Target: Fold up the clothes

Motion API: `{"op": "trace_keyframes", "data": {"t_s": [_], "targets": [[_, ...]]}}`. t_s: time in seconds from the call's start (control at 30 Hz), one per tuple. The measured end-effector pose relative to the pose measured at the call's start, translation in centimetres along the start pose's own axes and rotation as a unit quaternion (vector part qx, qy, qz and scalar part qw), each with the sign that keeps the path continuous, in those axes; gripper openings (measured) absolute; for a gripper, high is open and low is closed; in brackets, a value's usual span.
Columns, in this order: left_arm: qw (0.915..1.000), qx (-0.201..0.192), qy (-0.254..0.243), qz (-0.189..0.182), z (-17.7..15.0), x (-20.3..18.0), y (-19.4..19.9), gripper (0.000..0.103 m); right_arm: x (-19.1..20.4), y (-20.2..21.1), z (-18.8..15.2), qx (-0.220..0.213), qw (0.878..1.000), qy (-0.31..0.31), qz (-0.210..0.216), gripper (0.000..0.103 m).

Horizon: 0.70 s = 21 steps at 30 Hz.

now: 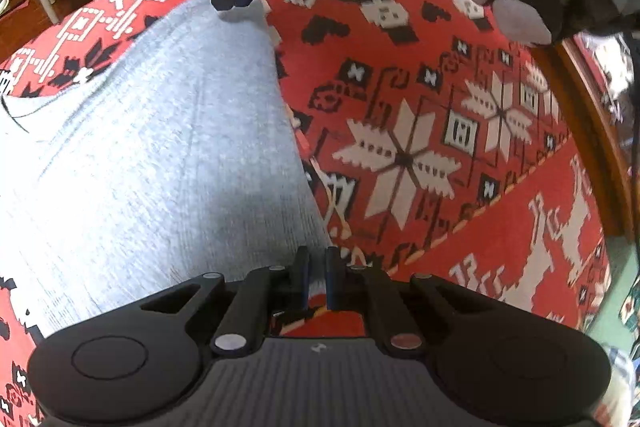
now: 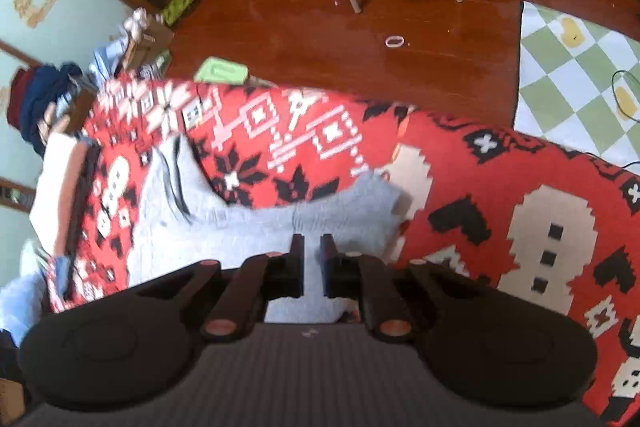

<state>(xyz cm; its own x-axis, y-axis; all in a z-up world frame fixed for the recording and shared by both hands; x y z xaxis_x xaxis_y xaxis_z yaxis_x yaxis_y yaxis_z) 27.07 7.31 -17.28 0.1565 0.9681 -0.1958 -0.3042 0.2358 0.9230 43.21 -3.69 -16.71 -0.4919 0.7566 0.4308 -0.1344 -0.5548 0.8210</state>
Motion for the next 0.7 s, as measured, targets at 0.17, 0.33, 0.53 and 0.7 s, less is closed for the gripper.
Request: {"op": "trace_keyframes", "data": {"t_s": [0.17,0.33,0.53,0.7], "targets": [[1.0000,0.002,0.003,0.005,-0.2,-0.1,0.0,0.008,-0.4,-1.3,-0.8,0.016,0.998,0.013,-0.055,0.010],[0.9997,0.007,0.022,0.007,-0.4,-0.1,0.8,0.008,-0.9,-0.9,0.2,0.002,0.997,0.012,-0.081,0.010],[0.9961,-0.009,0.087,0.011,-1.8,1.7,3.7,0.009,1.6,1.2,0.8,-0.012,0.996,0.039,-0.079,0.011],[0.9785,-0.033,0.201,0.035,-3.4,6.7,5.3,0.009,5.6,2.1,0.6,-0.012,0.996,0.074,-0.052,0.011]]}}
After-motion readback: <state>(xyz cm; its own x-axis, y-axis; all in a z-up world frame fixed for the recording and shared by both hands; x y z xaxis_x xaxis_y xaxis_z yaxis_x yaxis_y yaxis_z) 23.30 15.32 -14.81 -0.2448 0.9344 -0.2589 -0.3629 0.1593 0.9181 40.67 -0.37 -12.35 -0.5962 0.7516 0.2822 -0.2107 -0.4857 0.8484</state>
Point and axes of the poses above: each gripper's, at about its wrist camera, not at the fingertips, and y roughly against the way its jaws point, x to its left, z to its top, the point moved 2 cm from there along -y, roughly the way its jaws point, and after that the axes turned 8 degrees about -x, right-handed, at the moved point
